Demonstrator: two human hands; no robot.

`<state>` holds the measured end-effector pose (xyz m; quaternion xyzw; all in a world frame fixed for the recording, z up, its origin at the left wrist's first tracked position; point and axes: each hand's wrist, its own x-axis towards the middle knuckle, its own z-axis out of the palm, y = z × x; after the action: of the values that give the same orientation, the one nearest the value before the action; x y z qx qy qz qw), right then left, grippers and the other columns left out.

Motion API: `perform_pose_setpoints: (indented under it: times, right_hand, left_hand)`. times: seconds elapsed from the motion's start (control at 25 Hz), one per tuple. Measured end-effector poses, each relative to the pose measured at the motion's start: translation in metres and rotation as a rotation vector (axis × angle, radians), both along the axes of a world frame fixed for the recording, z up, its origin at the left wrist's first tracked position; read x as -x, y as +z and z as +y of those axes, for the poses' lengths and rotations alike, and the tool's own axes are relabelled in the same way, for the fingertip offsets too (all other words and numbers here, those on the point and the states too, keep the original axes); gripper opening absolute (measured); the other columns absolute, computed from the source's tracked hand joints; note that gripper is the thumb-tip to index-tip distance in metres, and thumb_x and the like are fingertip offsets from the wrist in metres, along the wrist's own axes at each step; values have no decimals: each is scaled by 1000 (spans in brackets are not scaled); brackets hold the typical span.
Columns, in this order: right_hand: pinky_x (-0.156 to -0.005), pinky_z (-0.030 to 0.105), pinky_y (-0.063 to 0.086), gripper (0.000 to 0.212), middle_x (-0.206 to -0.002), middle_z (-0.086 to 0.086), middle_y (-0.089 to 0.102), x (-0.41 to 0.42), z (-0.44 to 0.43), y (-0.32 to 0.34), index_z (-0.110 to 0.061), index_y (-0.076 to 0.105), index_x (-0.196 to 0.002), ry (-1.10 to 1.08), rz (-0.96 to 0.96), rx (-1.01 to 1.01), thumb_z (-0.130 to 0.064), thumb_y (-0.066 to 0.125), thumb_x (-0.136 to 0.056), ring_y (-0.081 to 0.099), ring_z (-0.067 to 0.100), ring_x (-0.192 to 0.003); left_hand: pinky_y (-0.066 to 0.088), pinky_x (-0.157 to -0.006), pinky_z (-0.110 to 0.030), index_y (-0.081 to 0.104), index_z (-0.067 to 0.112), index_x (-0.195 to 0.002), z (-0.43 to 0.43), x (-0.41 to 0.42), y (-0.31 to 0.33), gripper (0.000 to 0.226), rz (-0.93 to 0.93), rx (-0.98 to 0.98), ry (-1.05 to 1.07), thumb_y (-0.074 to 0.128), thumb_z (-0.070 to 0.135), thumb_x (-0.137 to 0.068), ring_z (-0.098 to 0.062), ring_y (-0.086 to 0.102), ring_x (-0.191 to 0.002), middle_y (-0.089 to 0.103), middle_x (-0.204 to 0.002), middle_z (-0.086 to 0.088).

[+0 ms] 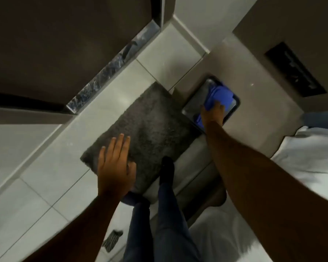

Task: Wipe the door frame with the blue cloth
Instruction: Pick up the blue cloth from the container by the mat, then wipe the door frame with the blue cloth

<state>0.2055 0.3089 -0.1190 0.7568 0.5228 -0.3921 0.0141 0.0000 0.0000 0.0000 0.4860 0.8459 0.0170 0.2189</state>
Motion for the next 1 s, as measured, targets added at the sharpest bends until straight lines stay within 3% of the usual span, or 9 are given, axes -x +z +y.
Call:
perform_pose_setpoints:
  times: [0.08, 0.2, 0.4, 0.56, 0.72, 0.84, 0.92, 1.0]
  right_hand:
    - [-128, 46, 34, 77, -168, 17, 29, 2, 5, -22, -9, 33, -165, 10, -89, -35, -38, 67, -103, 34, 38, -156]
    - [-123, 47, 37, 61, -161, 20, 37, -11, 11, -42, -5, 42, -156, 26, -150, -88, -25, 64, -102, 41, 41, -150]
    - [-122, 46, 44, 49, -153, 20, 56, -26, 11, -7, -8, 53, -149, -25, -88, -149, -20, 63, -102, 56, 40, -141]
    - [-103, 46, 52, 41, -134, 19, 67, 6, -25, 83, -8, 61, -140, 18, 46, -219, -22, 68, -102, 65, 40, -122]
    - [-82, 38, 46, 30, -102, 9, 68, 76, -81, 177, -11, 66, -126, 69, 307, -299, -16, 73, -98, 69, 41, -100]
    - [-75, 36, 57, 27, -86, -2, 72, 152, -116, 274, -21, 69, -101, 255, 535, -309, -46, 68, -89, 72, 25, -81]
    - [-67, 15, 51, 30, -74, -8, 69, 208, -140, 349, -25, 69, -83, 316, 705, -464, -53, 61, -80, 63, 6, -65]
    - [-68, 3, 43, 15, -73, -8, 66, 260, -165, 419, -26, 73, -76, 341, 907, -649, -40, 70, -80, 62, 3, -73]
  left_hand:
    - [24, -128, -62, 39, 10, -167, 2, 1, -17, 84, -14, 19, 45, 56, 21, -86, -36, 34, -161, 37, -174, -14]
    - [23, -131, -62, 34, 13, -169, -6, -3, -31, 81, -51, 84, 73, 54, 25, -91, -33, 29, -163, 32, -177, -11]
    - [21, -132, -60, 34, 11, -169, -21, 4, -9, 77, -3, 84, 84, 48, 28, -95, -32, 28, -164, 32, -177, -11]
    - [8, -136, -55, 17, 20, -174, -19, 31, 56, 81, 40, 120, 155, 26, 44, -97, -24, 8, -168, 13, -182, -3]
    - [-13, -134, -44, 8, 33, -174, -12, 72, 149, 78, 86, 10, 327, 32, 44, -100, -14, -10, -167, -4, -182, 10]
    - [-29, -127, -34, 5, 37, -174, -22, 119, 235, 76, 205, -75, 398, 35, 44, -104, -10, -19, -164, -21, -174, 21]
    - [-18, -131, -35, 22, 31, -173, -42, 156, 290, 77, 373, -209, 417, 41, 38, -98, -16, 3, -167, -4, -179, 16]
    - [0, -132, -39, 38, 24, -169, -63, 194, 342, 79, 559, -339, 439, 46, 33, -90, -24, 28, -164, 19, -179, 6]
